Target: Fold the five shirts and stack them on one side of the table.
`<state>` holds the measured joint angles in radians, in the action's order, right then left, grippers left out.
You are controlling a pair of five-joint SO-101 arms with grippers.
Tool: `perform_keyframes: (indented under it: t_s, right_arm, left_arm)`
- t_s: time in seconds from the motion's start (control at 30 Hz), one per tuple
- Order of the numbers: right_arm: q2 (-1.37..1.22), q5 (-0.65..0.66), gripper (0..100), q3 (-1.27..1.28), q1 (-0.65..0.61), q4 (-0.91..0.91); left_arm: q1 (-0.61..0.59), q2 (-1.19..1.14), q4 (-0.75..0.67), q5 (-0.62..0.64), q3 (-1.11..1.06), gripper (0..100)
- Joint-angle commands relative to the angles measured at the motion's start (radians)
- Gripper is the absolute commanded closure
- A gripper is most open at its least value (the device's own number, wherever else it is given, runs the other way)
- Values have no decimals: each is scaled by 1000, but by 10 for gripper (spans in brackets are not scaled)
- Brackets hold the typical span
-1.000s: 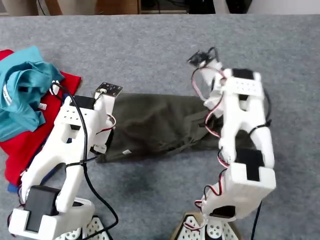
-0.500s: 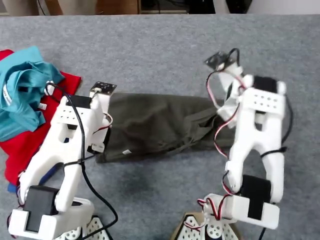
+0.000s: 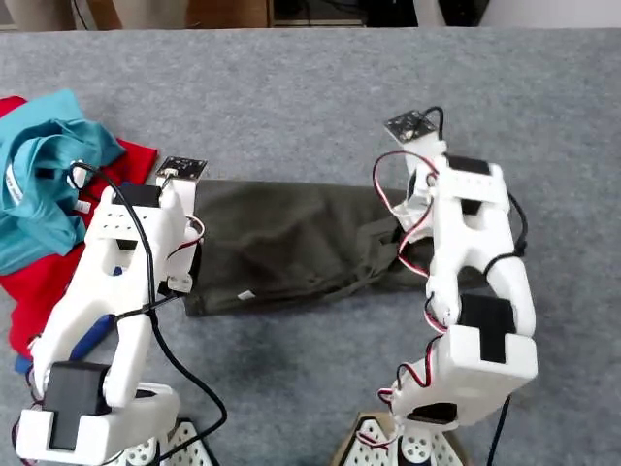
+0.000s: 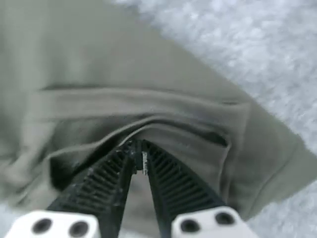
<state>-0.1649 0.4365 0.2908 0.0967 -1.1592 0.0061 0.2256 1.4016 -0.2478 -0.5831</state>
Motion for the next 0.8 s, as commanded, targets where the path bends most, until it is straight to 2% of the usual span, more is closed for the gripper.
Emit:
perform_keyframes:
  t_s: [0.0,0.13,0.37,0.43,0.53,0.63,0.77]
  right_arm:
    - [71,-11,993,-117,-8,-169]
    - [147,-5,993,-117,-2,-192]
    - [10,-3,992,68,2,118]
    - [-61,15,990,64,22,140]
    - [-94,103,993,-19,62,6]
    - [-39,81,993,-154,111,-183]
    - [136,87,993,-278,166,-292]
  left_arm:
    - [-9,30,2,3,17,981]
    - [-11,27,2,5,17,981]
    - [-11,35,3,6,17,981]
    - [-11,35,5,6,17,981]
    - [-12,35,32,3,25,981]
    - [-12,35,38,3,26,981]
    - [-12,33,43,3,41,980]
